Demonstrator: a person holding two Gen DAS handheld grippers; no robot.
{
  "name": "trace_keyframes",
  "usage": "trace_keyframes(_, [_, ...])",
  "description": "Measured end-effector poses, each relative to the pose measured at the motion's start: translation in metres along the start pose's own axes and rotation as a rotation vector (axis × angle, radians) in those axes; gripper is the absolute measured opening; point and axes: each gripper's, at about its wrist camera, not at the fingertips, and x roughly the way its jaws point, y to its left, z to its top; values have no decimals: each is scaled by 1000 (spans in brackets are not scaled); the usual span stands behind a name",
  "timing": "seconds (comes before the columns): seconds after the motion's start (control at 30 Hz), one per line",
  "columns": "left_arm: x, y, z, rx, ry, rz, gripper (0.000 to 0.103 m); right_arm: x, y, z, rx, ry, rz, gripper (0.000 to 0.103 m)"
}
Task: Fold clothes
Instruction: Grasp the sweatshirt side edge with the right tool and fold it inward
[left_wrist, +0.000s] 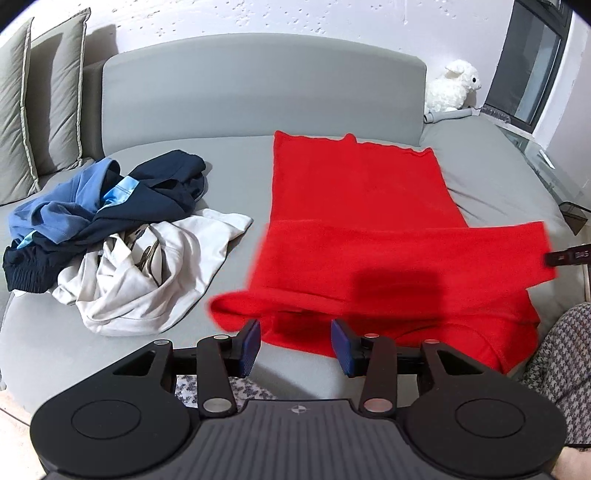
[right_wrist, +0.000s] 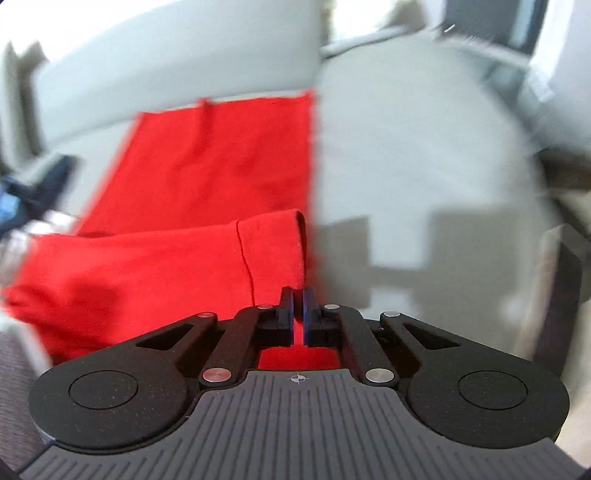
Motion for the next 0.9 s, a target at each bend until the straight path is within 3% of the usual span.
trace_keyframes(0.2, [7, 6, 11, 40, -27, 66, 47, 24, 4, 0, 18, 109, 91, 4])
trace_keyframes(0.3, [18, 23, 23, 4, -31, 93, 47, 27, 11, -4, -18, 152, 104, 16])
trace_keyframes(0.4, [36, 28, 35, 13, -7, 94, 46, 22, 19, -9, -43, 150, 88, 27])
trace_keyframes(0.47, [56, 22, 48, 55, 43, 53, 48, 14, 24, -10, -53, 129, 90, 40])
trace_keyframes(0.63, [94, -3, 70, 130, 101, 44, 67, 13, 21, -14, 4, 145, 141, 43])
trace_keyframes(0.73, [115, -11, 72, 155, 139, 46, 68, 19, 15, -18, 41, 160, 145, 43])
trace_keyframes(0.8, [138, -13, 73, 154, 199, 44, 61, 28, 4, -20, 95, 169, 146, 44])
trace_keyframes(0.83, [151, -13, 70, 152, 240, 29, 37, 32, -1, -21, 120, 172, 145, 47])
trace_keyframes(0.87, [156, -14, 67, 158, 258, 28, 21, 35, -5, -21, 143, 176, 145, 51])
trace_keyframes(0.9, [156, -15, 65, 170, 260, 39, 20, 38, -8, -22, 152, 184, 139, 52])
